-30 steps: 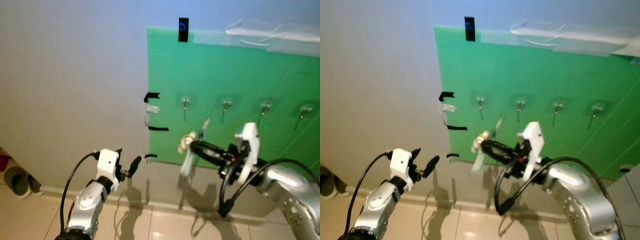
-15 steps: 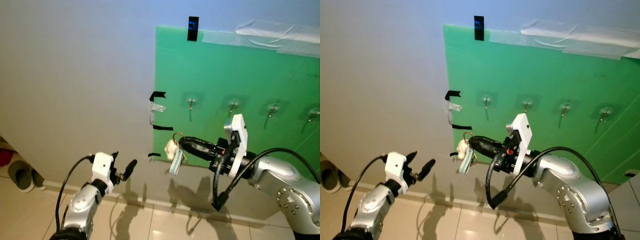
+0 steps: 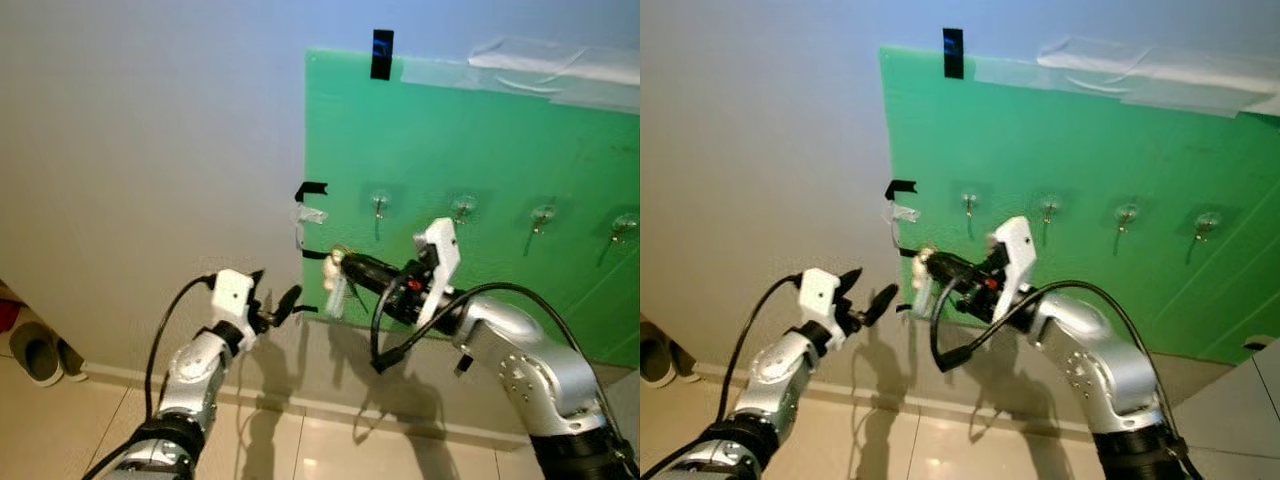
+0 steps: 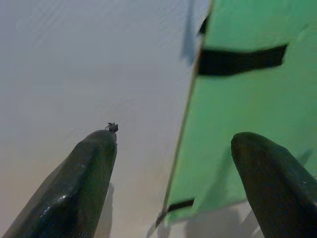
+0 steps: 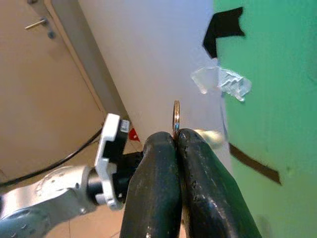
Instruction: Hang keys on a hook
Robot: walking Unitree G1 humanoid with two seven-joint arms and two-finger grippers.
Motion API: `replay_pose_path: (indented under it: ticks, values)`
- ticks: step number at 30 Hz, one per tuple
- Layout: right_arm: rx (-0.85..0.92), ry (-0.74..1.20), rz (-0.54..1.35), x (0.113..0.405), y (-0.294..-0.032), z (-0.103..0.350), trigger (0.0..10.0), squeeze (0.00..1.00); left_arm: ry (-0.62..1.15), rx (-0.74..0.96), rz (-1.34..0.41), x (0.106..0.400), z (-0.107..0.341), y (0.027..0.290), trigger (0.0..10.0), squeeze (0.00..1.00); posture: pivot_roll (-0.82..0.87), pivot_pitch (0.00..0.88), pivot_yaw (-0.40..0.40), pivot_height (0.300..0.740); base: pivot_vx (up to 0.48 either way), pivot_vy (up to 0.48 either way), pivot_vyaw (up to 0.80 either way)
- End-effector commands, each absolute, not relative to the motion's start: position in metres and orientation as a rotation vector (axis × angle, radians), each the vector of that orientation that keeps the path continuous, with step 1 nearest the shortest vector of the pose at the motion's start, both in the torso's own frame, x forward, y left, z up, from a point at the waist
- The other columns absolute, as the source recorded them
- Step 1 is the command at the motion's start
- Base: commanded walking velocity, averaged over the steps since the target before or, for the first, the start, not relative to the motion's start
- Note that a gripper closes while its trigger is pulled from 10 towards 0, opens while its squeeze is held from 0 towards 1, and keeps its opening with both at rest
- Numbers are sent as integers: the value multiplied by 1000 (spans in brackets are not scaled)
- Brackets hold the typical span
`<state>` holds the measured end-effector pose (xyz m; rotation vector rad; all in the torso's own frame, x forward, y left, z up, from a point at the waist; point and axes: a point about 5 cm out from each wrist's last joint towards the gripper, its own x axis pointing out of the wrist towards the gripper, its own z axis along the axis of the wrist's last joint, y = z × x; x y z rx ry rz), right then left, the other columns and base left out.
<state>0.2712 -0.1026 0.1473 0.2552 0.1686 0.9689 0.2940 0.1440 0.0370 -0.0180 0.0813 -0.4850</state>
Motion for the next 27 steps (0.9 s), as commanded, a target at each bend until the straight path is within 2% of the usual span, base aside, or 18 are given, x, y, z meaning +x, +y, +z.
replay_pose_path:
  ticks: [1,5,8,12,17,27]
  values:
    - [243,139,941,278,-103,149,0,0,73,-6,-508,288,36,139,10000,0,-24,0,11,740,0,0,0]
    - [267,104,935,283,-100,154,0,0,34,3,-545,276,35,134,10000,0,-18,0,6,740,0,0,0]
    - [271,96,943,283,-99,155,0,0,-43,4,-568,270,55,113,10000,0,-18,0,6,740,0,0,0]
    - [275,85,948,283,-99,158,0,0,-89,19,-598,266,71,104,10000,0,-15,0,0,740,0,0,0]
    - [279,54,939,287,-100,163,0,0,-163,46,-636,258,89,103,10000,0,-16,0,-1,740,0,0,0]
    - [267,39,860,292,-112,162,0,0,-109,32,-631,251,87,107,10000,0,-17,0,-6,740,0,0,0]
